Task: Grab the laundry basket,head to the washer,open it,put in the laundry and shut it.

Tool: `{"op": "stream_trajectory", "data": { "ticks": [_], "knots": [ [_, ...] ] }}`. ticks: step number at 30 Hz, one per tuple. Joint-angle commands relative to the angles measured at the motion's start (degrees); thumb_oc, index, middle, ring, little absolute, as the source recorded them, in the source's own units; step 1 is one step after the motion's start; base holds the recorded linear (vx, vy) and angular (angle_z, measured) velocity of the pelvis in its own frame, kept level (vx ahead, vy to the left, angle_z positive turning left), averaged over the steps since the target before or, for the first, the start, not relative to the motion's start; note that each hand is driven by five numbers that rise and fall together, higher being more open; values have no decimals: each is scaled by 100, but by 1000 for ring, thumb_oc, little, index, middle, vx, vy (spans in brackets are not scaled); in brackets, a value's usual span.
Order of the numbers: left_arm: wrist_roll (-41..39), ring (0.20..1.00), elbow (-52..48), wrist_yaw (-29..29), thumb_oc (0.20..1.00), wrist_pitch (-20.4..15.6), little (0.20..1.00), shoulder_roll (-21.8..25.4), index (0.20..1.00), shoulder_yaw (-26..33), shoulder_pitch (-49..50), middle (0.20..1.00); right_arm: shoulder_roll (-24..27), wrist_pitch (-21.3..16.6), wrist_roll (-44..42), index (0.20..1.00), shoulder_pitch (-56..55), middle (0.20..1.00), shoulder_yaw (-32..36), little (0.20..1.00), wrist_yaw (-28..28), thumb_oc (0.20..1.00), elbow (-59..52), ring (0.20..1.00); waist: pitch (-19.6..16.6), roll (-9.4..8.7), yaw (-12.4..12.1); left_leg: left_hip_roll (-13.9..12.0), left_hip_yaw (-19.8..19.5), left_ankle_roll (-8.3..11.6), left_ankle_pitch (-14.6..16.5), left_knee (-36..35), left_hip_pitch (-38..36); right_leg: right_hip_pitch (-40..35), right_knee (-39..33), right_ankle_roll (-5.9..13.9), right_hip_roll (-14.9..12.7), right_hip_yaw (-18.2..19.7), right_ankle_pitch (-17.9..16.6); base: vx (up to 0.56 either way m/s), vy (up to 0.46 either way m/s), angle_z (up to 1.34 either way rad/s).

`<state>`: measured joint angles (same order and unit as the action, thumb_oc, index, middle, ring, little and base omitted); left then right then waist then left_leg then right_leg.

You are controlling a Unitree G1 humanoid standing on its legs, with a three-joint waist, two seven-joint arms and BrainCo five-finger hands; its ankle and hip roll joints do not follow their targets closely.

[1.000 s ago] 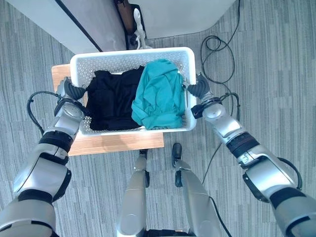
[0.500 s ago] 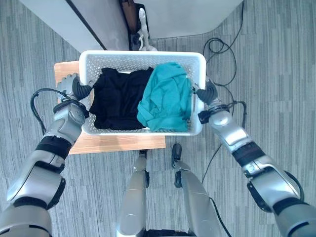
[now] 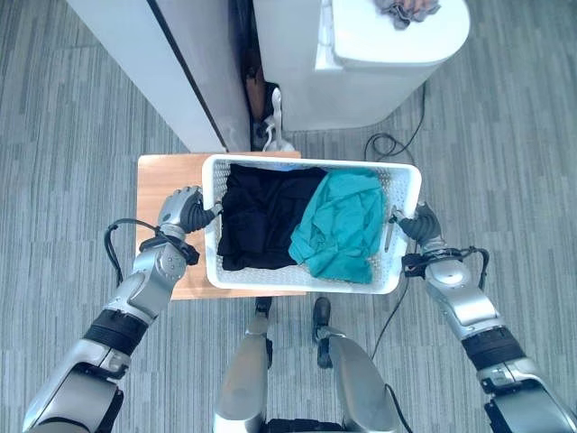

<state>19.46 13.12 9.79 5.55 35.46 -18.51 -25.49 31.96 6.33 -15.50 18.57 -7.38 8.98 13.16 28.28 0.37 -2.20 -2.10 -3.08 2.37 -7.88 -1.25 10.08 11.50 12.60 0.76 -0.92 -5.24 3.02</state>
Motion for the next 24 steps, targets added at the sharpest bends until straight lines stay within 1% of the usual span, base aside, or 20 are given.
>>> {"op": "stream_trajectory", "data": {
  "ticks": [1, 2, 4, 5, 6, 11, 13, 15, 16, 18, 19, 22, 24],
  "knots": [
    [-139, 200, -28, -48, 200, -408, 200, -162, 200, 203, 227, 200, 328, -467, -581, 200, -520, 200, 188, 200, -328, 200, -333, 200, -1341, -338, 140, -252, 150, 43, 1040, 519, -292, -175, -424, 572, -536, -231, -242, 61, 18, -7],
    [-138, 200, -45, -56, 200, -406, 200, -168, 200, 200, 255, 200, 335, -462, -585, 200, -558, 200, 198, 200, -337, 200, -352, 200, -1351, -332, 133, -253, 153, 42, 1044, 510, -313, -193, -429, 574, -536, -230, -237, 75, 10, -5],
    [-352, 200, -67, -183, 200, -436, 200, -380, 200, 215, 488, 200, 365, -439, -670, 200, -859, 200, 367, 200, -433, 200, -372, 200, -1543, -357, 157, -248, 167, 25, 1076, 473, -488, -353, -467, 575, -523, -229, -207, 96, 6, 2],
    [-417, 200, -47, -287, 200, -455, 200, -517, 200, 139, 599, 200, 370, -414, -747, 200, -1166, 200, 509, 200, -528, 200, -430, 200, -1712, -383, 183, -245, 167, 10, 1105, 430, -637, -497, -507, 568, -510, -234, -175, 150, -12, 5],
    [-394, 200, 60, -392, 200, -462, 200, -642, 200, -57, 557, 200, 421, -384, -747, 200, -1380, 200, 611, 200, -555, 200, -429, 200, -1879, -400, 216, -253, 181, 5, 1121, 360, -796, -617, -541, 568, -489, -232, -142, 149, -25, 5],
    [-350, 200, 299, -521, 200, -462, 200, -882, 200, -492, 203, 200, 485, -387, -829, 200, -1763, 200, 821, 200, -566, 200, -492, 200, -2198, -400, 327, -267, 233, 22, 1095, 113, -1079, -832, -709, 579, -445, -180, -126, 61, -38, 1],
    [-350, 200, 322, -538, 200, -465, 200, -922, 200, -572, 137, 200, 498, -379, -831, 200, -1860, 200, 857, 200, -567, 200, -532, 200, -2238, -391, 337, -273, 242, 23, 1091, 85, -1121, -857, -748, 579, -432, -152, -133, 17, -50, -3],
    [-354, 200, 429, -540, 200, -483, 200, -1031, 200, -710, -69, 200, 499, -413, -819, 200, -2040, 200, 887, 200, -605, 200, -588, 200, -2310, -363, 403, -290, 281, 35, 1087, 66, -1190, -899, -795, 573, -403, -77, -149, -19, -64, -1],
    [-354, 200, 438, -536, 200, -487, 200, -1036, 200, -718, -81, 200, 499, -413, -819, 200, -2046, 200, 898, 200, -605, 200, -594, 200, -2300, -373, 394, -277, 287, 32, 1030, 77, -1156, -872, -800, 565, -415, -77, -206, -43, -48, -1],
    [-360, 200, 530, -547, 200, -487, 200, -1122, 200, -819, -224, 200, 483, -422, -848, 200, -2155, 200, 924, 200, -598, 200, -612, 200, -2339, -348, 437, -296, 307, 45, 1026, 78, -1184, -894, -828, 549, -382, -16, -205, -22, -68, -8],
    [-390, 200, 598, -599, 200, -481, 200, -1167, 200, -893, -321, 200, 490, -432, -856, 200, -2216, 200, 953, 200, -589, 200, -591, 200, -2379, -319, 475, -329, 324, 64, 1072, 82, -1222, -934, -861, 551, -351, 20, -156, -21, -89, -11],
    [-477, 200, 692, -619, 200, -465, 200, -1209, 200, -955, -477, 200, 513, -424, -895, 200, -2182, 200, 949, 200, -568, 200, -551, 200, -2356, -299, 491, -344, 375, 83, 1018, 147, -1185, -896, -887, 539, -337, 60, -231, -67, -52, -18],
    [-557, 200, 817, -614, 200, -435, 200, -1218, 200, -1042, -743, 200, 614, -410, -951, 200, -2122, 200, 928, 200, -538, 200, -483, 200, -2354, -265, 550, -398, 452, 105, 1070, 202, -1233, -902, -896, 553, -273, 164, -216, -66, -14, -36]
  ]
}}
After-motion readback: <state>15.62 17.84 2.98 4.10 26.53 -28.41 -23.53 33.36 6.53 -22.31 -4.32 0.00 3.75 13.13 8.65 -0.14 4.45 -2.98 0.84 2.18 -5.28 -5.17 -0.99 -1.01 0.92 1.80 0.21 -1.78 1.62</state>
